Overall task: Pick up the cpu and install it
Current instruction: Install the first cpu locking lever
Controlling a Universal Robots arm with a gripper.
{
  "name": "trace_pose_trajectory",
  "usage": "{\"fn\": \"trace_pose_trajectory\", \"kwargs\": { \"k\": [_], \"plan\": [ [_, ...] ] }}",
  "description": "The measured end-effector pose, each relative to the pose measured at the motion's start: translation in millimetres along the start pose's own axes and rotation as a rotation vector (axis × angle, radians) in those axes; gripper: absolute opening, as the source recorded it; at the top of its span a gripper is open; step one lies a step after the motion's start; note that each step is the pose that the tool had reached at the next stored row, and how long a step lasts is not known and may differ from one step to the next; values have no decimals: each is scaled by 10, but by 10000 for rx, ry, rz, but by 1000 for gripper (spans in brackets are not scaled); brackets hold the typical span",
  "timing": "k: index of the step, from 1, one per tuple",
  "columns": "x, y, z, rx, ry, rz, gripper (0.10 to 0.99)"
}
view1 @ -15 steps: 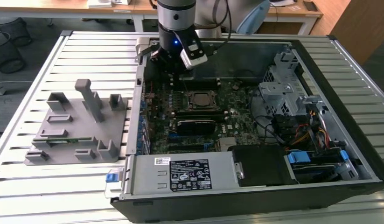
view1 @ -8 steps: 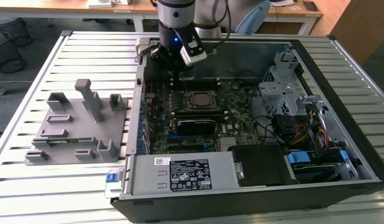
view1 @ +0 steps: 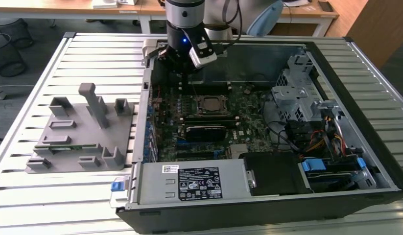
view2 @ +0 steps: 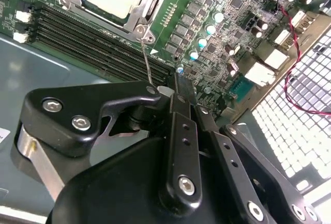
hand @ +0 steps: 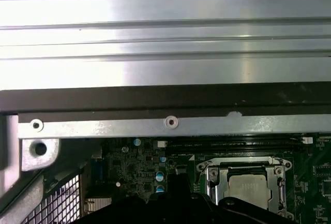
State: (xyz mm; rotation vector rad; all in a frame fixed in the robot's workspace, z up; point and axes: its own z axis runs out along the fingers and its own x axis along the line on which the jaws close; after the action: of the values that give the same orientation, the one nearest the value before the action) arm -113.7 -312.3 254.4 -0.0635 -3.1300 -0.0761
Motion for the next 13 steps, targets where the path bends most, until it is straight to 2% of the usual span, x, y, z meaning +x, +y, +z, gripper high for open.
{"fn": "trace_pose_trajectory", "kwargs": {
  "k": [7, 9, 10, 13],
  "plan": [
    [-45, 9, 0, -4, -1, -1, 106],
    [-82, 11, 0, -6, 0, 0, 106],
    [-141, 13, 0, -8, 1, -1, 106],
    [-203, 15, -1, -17, 5, 0, 106]
  ]
}}
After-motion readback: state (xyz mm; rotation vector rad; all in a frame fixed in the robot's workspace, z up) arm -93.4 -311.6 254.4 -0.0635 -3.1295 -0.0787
